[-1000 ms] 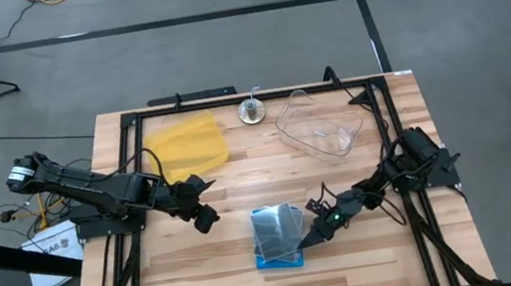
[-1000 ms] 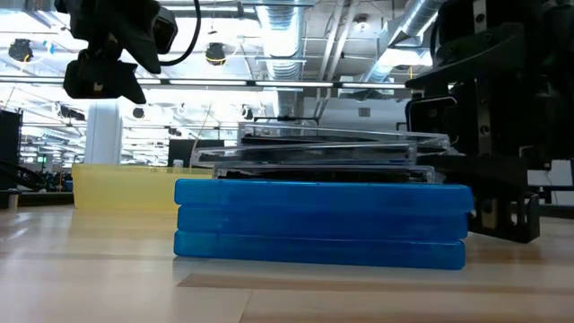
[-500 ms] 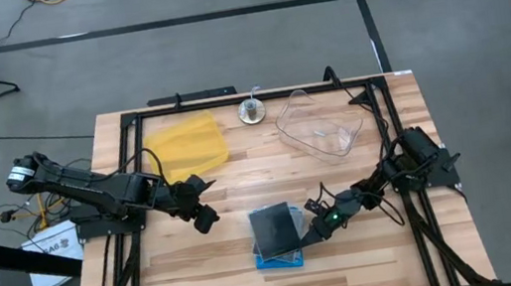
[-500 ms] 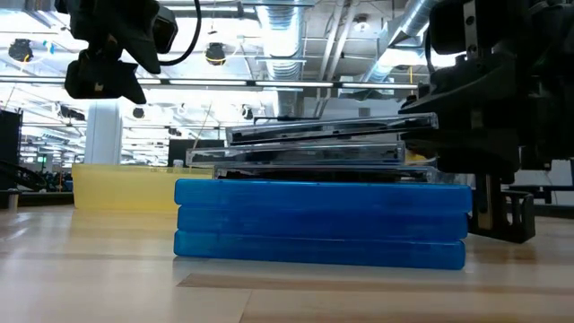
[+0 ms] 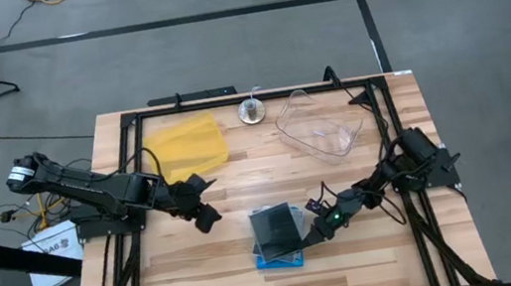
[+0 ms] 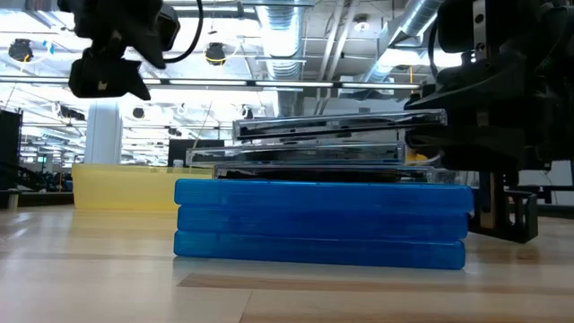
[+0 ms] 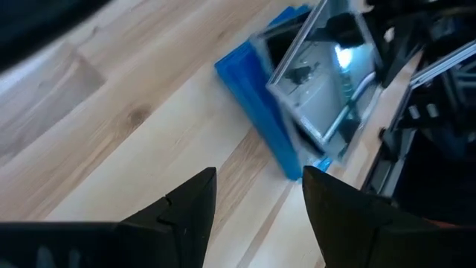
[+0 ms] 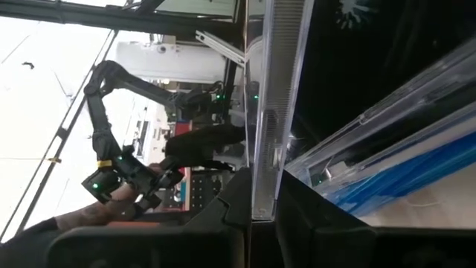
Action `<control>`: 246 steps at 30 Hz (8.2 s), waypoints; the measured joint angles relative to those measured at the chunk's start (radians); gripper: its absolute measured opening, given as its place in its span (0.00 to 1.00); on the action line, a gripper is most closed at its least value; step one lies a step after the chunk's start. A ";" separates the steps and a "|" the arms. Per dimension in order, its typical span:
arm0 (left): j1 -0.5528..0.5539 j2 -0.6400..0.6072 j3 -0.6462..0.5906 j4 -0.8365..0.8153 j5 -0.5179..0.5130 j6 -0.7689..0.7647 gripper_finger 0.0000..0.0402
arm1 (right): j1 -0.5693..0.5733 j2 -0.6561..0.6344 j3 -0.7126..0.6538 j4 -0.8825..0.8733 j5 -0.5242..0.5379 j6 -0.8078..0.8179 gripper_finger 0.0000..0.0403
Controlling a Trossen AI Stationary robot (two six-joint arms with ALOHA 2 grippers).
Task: Pick & place jewel cases by type
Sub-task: Put the black CD case into the transparent bin
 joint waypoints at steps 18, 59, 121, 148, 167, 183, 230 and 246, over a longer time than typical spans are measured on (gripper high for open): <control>0.028 -0.054 0.000 0.068 -0.090 0.004 0.48 | -0.134 -0.299 0.003 -0.114 -0.005 -0.157 0.07; 0.039 -0.060 0.000 0.047 -0.135 0.003 0.48 | -0.472 -0.786 0.825 -1.567 0.216 -1.677 0.07; 0.039 -0.060 0.000 0.046 -0.204 -0.002 0.48 | -0.574 -0.768 0.910 -1.748 0.100 -1.007 0.07; 0.049 -0.060 0.001 0.039 -0.267 0.113 0.48 | -0.584 -0.686 1.212 -2.358 0.072 -0.809 0.07; 0.121 -0.060 0.001 0.020 -0.201 0.221 0.48 | -0.579 -0.287 1.567 -2.976 0.351 -1.012 0.07; 0.121 -0.060 0.001 -0.006 -0.190 0.269 0.48 | -0.597 -0.437 1.282 -2.994 0.407 -0.930 0.07; 0.121 -0.060 0.001 -0.005 -0.220 0.281 0.48 | -0.773 -0.214 0.934 -2.903 0.483 -1.151 0.14; 0.121 -0.060 0.001 -0.006 -0.220 0.296 0.48 | -0.773 -0.214 0.934 -2.809 0.165 -1.152 0.14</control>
